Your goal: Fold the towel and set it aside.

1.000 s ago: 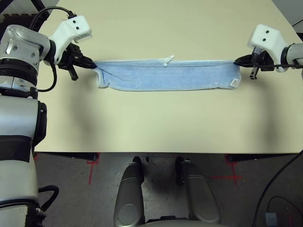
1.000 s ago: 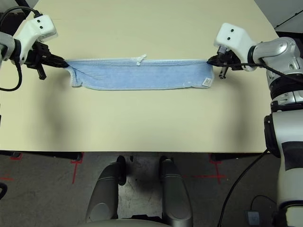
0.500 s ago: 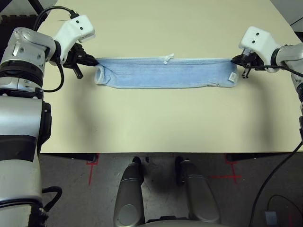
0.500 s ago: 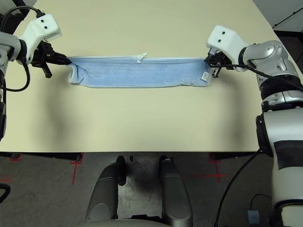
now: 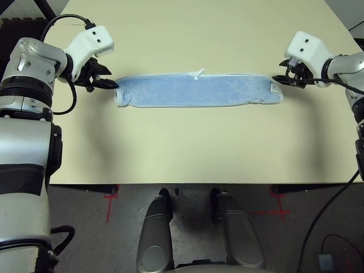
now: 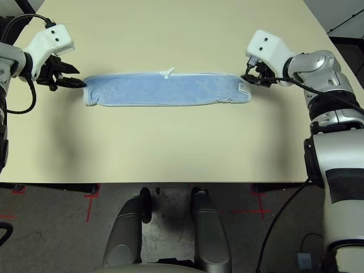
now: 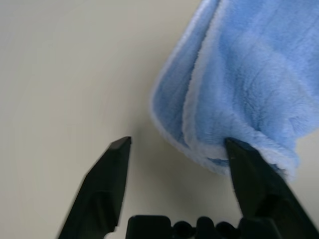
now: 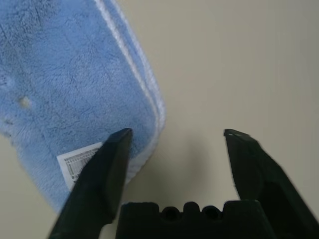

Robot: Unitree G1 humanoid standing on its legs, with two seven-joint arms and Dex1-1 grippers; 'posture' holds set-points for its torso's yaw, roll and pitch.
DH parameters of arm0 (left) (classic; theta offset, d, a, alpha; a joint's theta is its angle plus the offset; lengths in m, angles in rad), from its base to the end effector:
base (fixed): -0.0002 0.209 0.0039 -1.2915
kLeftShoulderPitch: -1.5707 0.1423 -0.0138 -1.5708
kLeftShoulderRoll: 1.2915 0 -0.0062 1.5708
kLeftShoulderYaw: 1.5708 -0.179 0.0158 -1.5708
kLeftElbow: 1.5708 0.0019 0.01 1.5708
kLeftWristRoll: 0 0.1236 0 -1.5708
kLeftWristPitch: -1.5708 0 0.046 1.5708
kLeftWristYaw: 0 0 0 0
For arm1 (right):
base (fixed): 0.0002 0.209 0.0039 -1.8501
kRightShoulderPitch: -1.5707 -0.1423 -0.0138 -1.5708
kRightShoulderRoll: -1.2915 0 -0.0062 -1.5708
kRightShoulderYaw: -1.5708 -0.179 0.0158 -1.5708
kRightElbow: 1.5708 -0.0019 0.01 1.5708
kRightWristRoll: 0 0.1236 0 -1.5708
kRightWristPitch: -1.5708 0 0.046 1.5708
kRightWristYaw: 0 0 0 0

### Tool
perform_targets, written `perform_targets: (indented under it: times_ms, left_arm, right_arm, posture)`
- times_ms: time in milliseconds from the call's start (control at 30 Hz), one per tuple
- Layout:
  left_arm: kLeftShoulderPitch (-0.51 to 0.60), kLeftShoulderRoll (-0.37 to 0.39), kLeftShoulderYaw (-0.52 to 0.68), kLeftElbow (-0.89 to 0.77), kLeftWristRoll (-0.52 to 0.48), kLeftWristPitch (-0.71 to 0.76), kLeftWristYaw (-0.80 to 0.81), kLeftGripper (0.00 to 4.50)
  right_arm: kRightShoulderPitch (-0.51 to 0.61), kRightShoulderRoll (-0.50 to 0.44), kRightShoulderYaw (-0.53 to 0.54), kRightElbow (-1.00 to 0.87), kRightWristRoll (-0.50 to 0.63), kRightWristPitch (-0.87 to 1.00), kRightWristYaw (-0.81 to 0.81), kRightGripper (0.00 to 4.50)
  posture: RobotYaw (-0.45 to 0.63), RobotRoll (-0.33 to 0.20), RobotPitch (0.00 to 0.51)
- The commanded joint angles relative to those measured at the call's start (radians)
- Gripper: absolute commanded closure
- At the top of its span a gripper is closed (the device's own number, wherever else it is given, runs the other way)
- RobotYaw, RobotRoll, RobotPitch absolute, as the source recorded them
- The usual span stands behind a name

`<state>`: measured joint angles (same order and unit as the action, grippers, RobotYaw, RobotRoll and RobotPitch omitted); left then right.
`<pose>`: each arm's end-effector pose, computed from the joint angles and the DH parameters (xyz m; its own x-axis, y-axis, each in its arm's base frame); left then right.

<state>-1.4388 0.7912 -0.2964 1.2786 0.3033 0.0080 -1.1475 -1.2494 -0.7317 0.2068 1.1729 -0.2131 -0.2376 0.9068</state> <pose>0.3261 0.2894 0.3030 0.7397 -0.3022 -0.6013 0.6579 0.5125 0.5518 0.3317 -0.2745 0.2616 0.8348 0.4136 -0.3635 -0.5374 0.4683 -0.7014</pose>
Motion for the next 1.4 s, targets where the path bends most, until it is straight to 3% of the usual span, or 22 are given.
perform_targets:
  times_ms: [33, 233, 433, 633, 800, 1100, 1400]
  left_arm:
    - [-0.015, 0.032, -0.004, 0.021, 0.045, -0.033, 0.075, 0.02]
    - [-0.029, 0.052, 0.002, 0.024, 0.086, -0.069, 0.234, 0.02]
    - [-0.043, 0.042, 0.07, 0.01, 0.022, -0.065, 0.156, 0.02]
    - [0.001, -0.038, 0.309, -0.057, -0.268, 0.005, -0.191, 0.02]
    - [0.11, -0.092, 0.376, -0.16, -0.38, -0.014, -0.308, 0.02]
    - [0.276, -0.125, 0.371, -0.238, -0.42, -0.173, -0.369, 0.02]
    - [0.342, -0.135, 0.382, -0.255, -0.447, -0.16, -0.335, 0.02]
  right_arm:
    - [-0.005, -0.012, -0.05, 0.004, 0.024, -0.021, -0.031, 0.01]
    - [0.009, -0.021, -0.138, -0.01, 0.085, -0.064, -0.049, 0.01]
    - [0.049, 0.023, -0.298, -0.09, 0.298, 0.051, 0.132, 0.01]
    - [0.194, 0.065, -0.409, -0.335, 0.492, 0.336, 0.198, 0.01]
    - [0.318, 0.102, -0.454, -0.548, 0.591, 0.504, 0.127, 0.01]
    - [0.4, 0.111, -0.513, -0.699, 0.708, 0.742, 0.017, 0.01]
    - [0.437, 0.131, -0.707, -0.87, 0.943, 1.316, -0.311, 0.01]
  posture:
    - [-0.06, 0.0, 0.262]
    - [-0.06, 0.0, 0.264]
    - [-0.06, 0.0, 0.268]
    - [-0.05, 0.0, 0.27]
    - [-0.05, 0.0, 0.27]
    - [-0.06, 0.0, 0.264]
    - [-0.08, 0.0, 0.261]
